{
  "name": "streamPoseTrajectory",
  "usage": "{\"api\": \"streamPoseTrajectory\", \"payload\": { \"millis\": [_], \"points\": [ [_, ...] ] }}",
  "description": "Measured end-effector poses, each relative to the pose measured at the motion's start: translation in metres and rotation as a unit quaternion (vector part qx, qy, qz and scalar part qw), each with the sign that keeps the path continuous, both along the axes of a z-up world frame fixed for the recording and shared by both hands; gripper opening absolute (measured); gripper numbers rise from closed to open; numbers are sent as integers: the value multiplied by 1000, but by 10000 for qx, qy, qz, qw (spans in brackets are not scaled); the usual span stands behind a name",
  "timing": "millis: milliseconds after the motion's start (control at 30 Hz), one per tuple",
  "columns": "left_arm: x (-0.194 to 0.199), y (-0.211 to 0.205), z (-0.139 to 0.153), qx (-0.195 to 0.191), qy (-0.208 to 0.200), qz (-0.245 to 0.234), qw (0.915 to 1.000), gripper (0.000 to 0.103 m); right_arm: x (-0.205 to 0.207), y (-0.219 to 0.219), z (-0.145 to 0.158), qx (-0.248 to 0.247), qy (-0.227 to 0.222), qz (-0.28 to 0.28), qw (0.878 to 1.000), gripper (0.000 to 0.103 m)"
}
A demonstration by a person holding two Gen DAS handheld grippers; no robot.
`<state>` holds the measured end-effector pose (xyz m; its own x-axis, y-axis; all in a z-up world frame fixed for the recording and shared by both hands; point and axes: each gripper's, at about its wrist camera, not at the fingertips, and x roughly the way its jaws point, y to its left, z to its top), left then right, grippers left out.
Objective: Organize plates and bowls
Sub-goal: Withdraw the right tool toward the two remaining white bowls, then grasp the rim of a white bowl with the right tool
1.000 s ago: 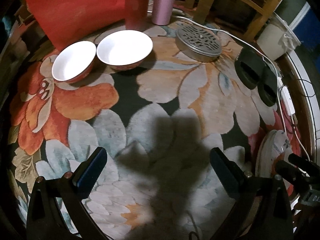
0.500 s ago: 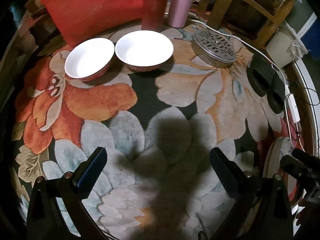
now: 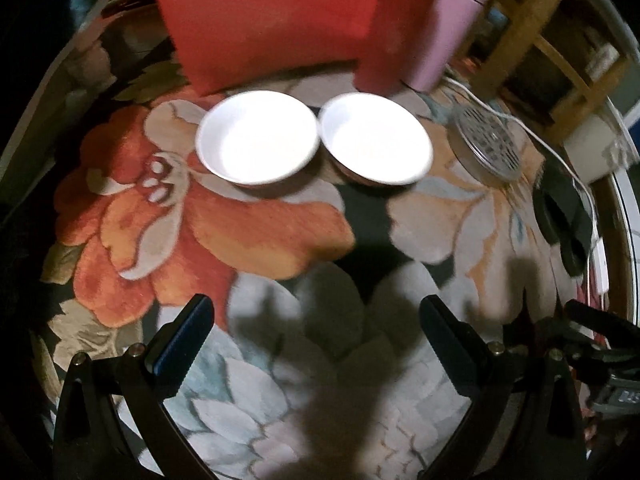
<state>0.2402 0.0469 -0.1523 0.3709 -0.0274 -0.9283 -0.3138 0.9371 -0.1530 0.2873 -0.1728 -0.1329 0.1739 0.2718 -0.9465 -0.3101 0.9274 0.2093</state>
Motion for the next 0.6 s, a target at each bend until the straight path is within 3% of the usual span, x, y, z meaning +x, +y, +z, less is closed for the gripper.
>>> {"api": "streamPoseTrajectory", "payload": {
  "millis": [233, 500, 600],
  "points": [
    [1, 41, -2, -2, 10, 346, 9994, 102, 39, 35, -17, 241, 151, -107, 9995, 103],
    [-7, 59, -9, -65, 43, 496, 9987, 102, 93, 60, -49, 748, 629, -1003, 9901, 101],
    [-10, 62, -13, -86, 74, 498, 9987, 102, 106, 71, -62, 831, 814, -1211, 9858, 79]
  ]
}}
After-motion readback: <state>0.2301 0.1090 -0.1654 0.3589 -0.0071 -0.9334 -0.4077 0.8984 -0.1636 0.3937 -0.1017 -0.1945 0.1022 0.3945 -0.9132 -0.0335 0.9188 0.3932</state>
